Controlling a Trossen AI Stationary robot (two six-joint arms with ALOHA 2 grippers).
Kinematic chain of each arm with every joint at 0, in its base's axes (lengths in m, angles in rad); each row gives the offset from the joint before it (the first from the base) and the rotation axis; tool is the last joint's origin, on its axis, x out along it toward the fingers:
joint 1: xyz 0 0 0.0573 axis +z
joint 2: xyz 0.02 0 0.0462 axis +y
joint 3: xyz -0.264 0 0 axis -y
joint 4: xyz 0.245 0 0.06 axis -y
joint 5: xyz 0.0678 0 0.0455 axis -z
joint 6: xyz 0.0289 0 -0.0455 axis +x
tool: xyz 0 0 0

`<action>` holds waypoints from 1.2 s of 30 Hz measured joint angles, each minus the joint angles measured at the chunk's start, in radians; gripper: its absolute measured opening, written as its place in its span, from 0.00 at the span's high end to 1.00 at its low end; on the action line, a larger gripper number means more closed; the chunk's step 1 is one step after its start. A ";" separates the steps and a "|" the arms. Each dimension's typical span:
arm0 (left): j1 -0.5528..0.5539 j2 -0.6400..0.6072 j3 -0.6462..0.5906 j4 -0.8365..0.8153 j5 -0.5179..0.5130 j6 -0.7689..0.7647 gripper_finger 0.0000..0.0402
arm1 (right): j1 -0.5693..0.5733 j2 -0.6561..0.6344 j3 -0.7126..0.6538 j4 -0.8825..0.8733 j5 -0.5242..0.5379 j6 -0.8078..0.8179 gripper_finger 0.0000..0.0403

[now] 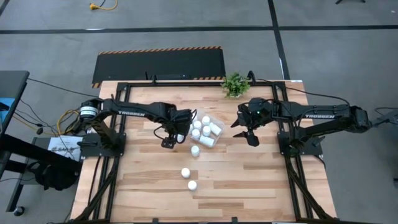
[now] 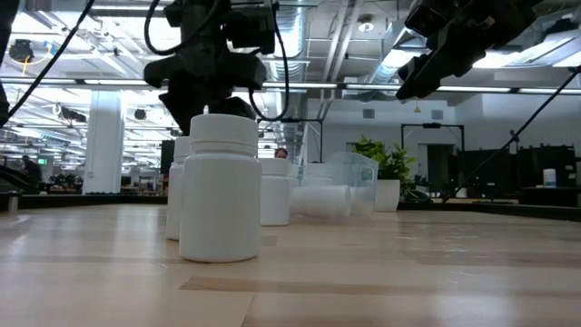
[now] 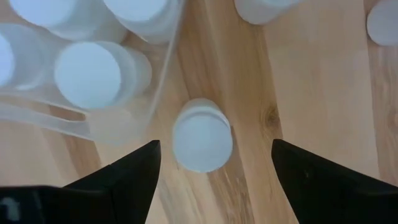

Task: Pick and place pill bottles into a basket
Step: Put the pill bottle into the bin

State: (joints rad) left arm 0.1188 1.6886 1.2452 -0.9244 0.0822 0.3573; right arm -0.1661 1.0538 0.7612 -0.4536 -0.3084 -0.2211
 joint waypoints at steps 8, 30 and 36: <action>0.000 0.000 -0.052 0.056 0.009 -0.009 0.27 | 0.000 0.000 0.000 -0.003 0.000 0.000 0.46; 0.019 0.032 -0.056 0.073 0.009 0.024 0.27 | 0.000 0.000 0.000 -0.018 0.003 0.000 0.46; 0.020 0.032 -0.056 0.080 0.009 0.024 0.28 | 0.000 0.000 0.000 -0.018 0.003 0.000 0.46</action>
State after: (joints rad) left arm 0.1389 1.7206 1.1896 -0.8448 0.0914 0.3813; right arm -0.1661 1.0538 0.7612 -0.4715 -0.3054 -0.2207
